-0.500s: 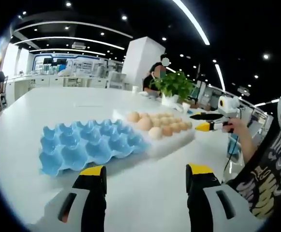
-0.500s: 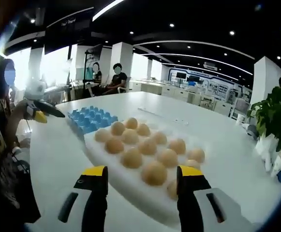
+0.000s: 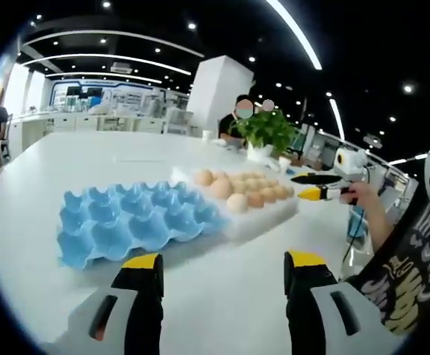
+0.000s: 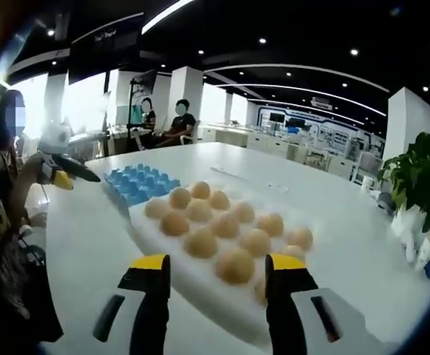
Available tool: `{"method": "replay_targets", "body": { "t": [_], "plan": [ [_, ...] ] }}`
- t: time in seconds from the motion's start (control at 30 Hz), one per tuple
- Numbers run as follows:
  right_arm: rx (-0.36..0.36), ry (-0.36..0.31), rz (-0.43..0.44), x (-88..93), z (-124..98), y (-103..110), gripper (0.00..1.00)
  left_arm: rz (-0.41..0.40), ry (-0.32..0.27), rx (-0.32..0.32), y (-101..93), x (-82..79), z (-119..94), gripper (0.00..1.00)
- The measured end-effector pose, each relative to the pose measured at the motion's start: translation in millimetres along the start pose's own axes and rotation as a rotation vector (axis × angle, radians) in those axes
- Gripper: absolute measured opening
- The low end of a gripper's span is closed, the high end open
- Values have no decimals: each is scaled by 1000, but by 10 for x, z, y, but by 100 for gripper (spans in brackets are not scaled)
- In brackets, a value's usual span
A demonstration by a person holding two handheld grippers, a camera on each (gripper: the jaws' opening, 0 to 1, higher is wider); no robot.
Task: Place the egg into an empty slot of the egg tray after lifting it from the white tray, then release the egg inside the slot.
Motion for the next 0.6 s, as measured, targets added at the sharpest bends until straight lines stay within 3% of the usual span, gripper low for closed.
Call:
{"method": "replay_targets", "body": {
  "t": [0.1,0.6],
  "plan": [
    [-7,-3,7,6,-3,-1,49,1,1,-5,4,4,-8,67],
    [28,6,21,47,-30,-69,50,-11,-7,-6,6,-16,-16,66]
  ]
}}
Point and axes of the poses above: the point that each gripper's makers call its tool centre point, and the gripper's own axes: z roughly forward along the fingers, y roughly to its left, x roughly out of its underside, the point moved 2 cm from there along -z, roughly backward along the fingers, and after that the axes turned 3 degrees about z, right-handed, at the moved point
